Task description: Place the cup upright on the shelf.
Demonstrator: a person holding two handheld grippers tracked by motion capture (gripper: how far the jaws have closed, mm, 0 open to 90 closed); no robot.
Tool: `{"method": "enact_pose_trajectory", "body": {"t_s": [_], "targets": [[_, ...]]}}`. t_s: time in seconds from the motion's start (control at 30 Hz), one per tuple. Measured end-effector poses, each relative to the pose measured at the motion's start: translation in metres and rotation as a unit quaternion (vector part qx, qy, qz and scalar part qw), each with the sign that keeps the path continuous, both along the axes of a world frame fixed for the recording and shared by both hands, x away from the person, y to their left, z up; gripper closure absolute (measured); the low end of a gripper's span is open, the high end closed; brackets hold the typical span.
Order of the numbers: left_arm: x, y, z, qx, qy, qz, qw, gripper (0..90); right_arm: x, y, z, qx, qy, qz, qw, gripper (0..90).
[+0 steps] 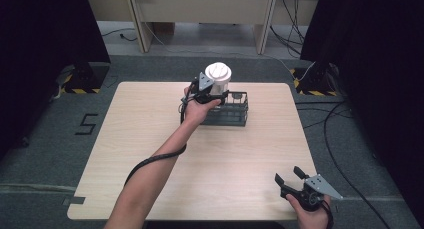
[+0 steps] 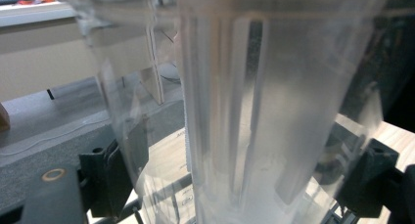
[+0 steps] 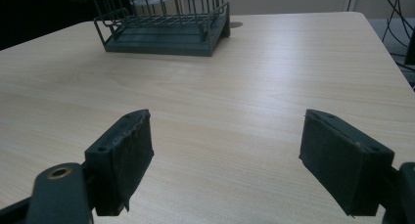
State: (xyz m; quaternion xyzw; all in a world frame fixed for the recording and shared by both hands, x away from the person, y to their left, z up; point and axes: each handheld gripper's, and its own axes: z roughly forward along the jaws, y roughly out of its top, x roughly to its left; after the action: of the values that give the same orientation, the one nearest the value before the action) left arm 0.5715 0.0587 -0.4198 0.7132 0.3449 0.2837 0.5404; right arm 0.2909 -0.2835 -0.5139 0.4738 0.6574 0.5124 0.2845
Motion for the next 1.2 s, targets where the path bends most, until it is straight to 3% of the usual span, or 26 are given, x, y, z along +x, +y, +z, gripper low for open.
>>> {"method": "enact_pose_trajectory", "body": {"t_s": [0.63,1.2], "targets": [[0.002,-0.007,-0.016,0.006,0.020,0.005,0.9998,17.1,0.000,0.000,0.000,-0.003,-0.001,0.001,1.0000,20.3],[0.003,-0.008,-0.021,0.006,0.032,0.012,0.9994,17.0,0.000,0.001,0.000,-0.003,-0.001,0.003,1.0000,20.3]]}}
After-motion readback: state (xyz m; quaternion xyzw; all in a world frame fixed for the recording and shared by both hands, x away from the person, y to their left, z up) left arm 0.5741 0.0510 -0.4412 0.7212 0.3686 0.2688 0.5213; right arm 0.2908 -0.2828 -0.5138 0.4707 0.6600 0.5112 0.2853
